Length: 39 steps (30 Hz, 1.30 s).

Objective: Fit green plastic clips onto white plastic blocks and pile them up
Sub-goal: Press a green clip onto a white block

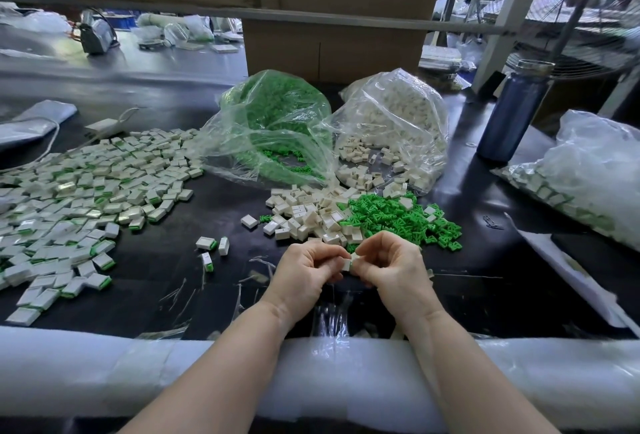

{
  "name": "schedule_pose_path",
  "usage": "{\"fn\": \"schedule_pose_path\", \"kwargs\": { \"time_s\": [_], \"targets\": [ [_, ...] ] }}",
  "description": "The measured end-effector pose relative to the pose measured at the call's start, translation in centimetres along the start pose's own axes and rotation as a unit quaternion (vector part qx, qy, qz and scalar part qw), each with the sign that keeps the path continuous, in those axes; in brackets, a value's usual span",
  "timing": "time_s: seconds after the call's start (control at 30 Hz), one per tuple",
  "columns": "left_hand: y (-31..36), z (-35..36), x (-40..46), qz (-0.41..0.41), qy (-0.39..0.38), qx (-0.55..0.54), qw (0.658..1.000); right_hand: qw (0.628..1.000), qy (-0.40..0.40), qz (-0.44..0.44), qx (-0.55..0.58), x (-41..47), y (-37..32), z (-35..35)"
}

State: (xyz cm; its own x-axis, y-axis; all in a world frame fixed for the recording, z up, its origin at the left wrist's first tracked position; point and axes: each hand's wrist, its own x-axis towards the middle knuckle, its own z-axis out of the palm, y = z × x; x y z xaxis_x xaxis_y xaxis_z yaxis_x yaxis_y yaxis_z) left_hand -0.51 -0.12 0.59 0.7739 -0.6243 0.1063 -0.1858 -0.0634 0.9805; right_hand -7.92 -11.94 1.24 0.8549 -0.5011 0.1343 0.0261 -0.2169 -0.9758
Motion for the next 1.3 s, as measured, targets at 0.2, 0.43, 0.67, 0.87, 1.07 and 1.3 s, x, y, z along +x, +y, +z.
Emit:
{"fn": "schedule_pose_path", "kwargs": {
  "time_s": [0.2, 0.43, 0.67, 0.87, 1.07, 1.3],
  "targets": [
    [0.15, -0.08, -0.01, 0.007, -0.009, 0.014, 1.0, 1.0, -0.006, 0.0, -0.007, -0.04, 0.04, -0.07],
    [0.04, -0.17, 0.01, 0.01, -0.012, 0.028, 0.999, 1.0, -0.016, 0.001, -0.01, -0.1, 0.19, -0.3],
    [-0.03, 0.04, -0.04, 0.019, -0.016, 0.053, 0.998, 1.0, -0.015, 0.002, -0.009, -0.14, -0.01, -0.25],
    [0.09, 0.18, -0.14, 0.017, 0.02, 0.005, 1.0, 0.998, 0.037, 0.021, 0.04, 0.17, 0.06, 0.14],
    [-0.1, 0.32, -0.13, 0.065, 0.041, 0.089, 0.993, 0.997, 0.044, 0.033, 0.055, 0.28, 0.26, -0.02],
    [-0.24, 0.07, 0.13, 0.011, 0.049, 0.031, 0.998, 0.999, 0.027, 0.02, 0.041, 0.08, -0.03, -0.03]
  ]
}}
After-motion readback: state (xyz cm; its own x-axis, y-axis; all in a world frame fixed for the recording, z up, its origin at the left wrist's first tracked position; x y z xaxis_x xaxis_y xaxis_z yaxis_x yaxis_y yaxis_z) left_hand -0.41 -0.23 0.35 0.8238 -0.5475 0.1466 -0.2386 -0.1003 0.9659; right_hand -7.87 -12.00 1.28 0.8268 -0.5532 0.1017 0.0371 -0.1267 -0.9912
